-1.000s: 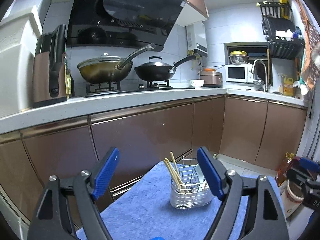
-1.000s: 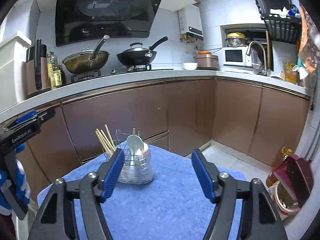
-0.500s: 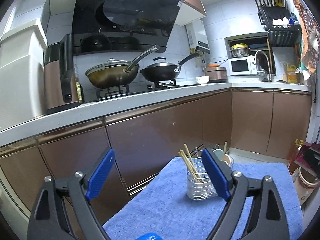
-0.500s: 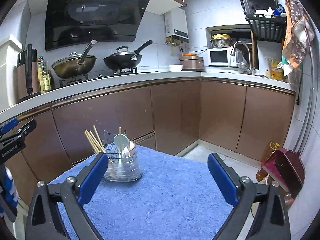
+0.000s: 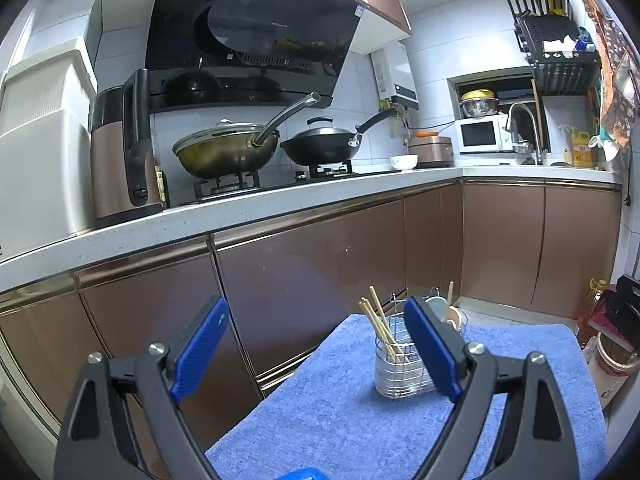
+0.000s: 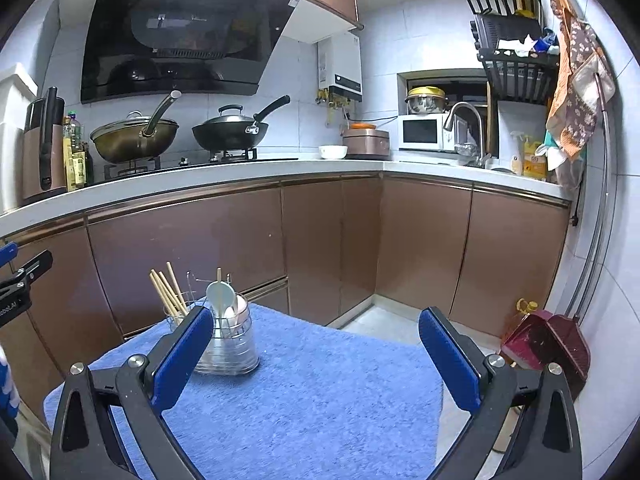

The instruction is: Organize utensils

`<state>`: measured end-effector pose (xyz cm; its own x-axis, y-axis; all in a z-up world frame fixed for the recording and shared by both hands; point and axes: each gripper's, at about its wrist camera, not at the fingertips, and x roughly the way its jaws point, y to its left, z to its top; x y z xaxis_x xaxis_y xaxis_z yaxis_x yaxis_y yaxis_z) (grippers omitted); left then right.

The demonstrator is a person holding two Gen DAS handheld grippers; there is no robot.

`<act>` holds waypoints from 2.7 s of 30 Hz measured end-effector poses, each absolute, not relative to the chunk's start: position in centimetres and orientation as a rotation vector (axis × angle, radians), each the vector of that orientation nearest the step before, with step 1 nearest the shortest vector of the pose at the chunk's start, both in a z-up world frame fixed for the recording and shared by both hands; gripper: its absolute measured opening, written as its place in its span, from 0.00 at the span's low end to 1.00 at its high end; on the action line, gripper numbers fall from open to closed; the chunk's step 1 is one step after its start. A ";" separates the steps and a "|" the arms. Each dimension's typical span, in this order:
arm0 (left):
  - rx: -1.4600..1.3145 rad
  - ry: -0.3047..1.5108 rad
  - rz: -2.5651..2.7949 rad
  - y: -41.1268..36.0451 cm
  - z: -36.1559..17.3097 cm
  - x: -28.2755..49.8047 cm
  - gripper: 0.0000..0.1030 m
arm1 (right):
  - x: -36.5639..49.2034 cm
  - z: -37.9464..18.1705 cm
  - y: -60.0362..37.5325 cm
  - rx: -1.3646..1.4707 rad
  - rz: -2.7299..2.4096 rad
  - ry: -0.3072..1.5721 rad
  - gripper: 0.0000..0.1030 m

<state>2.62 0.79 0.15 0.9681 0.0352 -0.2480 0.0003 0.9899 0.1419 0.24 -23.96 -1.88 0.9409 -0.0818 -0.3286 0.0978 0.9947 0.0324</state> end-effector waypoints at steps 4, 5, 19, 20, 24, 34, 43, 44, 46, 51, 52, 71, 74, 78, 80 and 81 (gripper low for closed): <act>0.150 0.248 0.020 0.5 0.0 2.5 0.87 | 0.3 -1.8 -24.2 0.037 -0.108 0.328 1.00; 0.153 0.247 0.021 0.4 0.0 2.5 0.87 | 0.4 -1.9 -24.2 0.034 -0.111 0.328 1.00; 0.165 0.232 0.018 -0.4 0.3 2.8 0.87 | 0.6 -1.5 -25.1 0.033 -0.135 0.319 1.00; 0.164 0.232 0.019 -0.4 0.3 2.8 0.87 | 0.6 -1.5 -25.2 0.032 -0.136 0.319 1.00; 0.165 0.229 0.018 -0.7 0.4 2.9 0.87 | 0.6 -1.5 -25.2 0.024 -0.144 0.317 1.00; 0.169 0.235 0.020 -1.0 0.4 3.2 0.87 | 0.7 -1.3 -25.9 0.026 -0.157 0.311 1.00; 0.163 0.246 0.010 -1.1 0.1 3.5 0.87 | 0.7 -1.1 -26.1 0.026 -0.164 0.304 1.00; 0.163 0.247 0.010 -1.2 0.1 3.5 0.87 | 0.7 -1.1 -26.1 0.024 -0.165 0.304 1.00; 0.163 0.249 0.009 -1.2 0.0 3.6 0.87 | 0.8 -1.1 -26.1 0.023 -0.167 0.304 1.00; 0.162 0.256 0.007 -1.1 -0.2 3.8 0.87 | 0.9 -1.2 -26.1 0.022 -0.165 0.309 1.00; 0.162 0.258 0.007 -1.0 -0.3 3.9 0.87 | 0.9 -1.2 -26.1 0.021 -0.164 0.311 1.00; 0.152 0.268 0.014 -0.7 -0.8 4.2 0.87 | 1.5 -1.8 -26.2 0.018 -0.167 0.323 1.00; 0.148 0.270 0.015 -0.7 -0.9 4.2 0.87 | 1.5 -1.8 -26.3 0.016 -0.168 0.322 1.00; 0.148 0.271 0.015 -0.6 -0.9 4.2 0.87 | 1.5 -1.8 -26.3 0.018 -0.167 0.322 1.00; 0.148 0.272 0.015 -0.5 -0.9 4.2 0.87 | 1.5 -1.8 -26.4 0.017 -0.166 0.324 1.00; 0.148 0.272 0.015 -0.5 -0.9 4.2 0.87 | 1.5 -1.8 -26.4 0.017 -0.166 0.324 1.00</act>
<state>4.22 -0.54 -0.89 0.9633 0.0346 -0.2661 0.0054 0.9890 0.1480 1.51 -26.36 -1.83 0.9344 -0.1598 -0.3185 0.1651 0.9862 -0.0104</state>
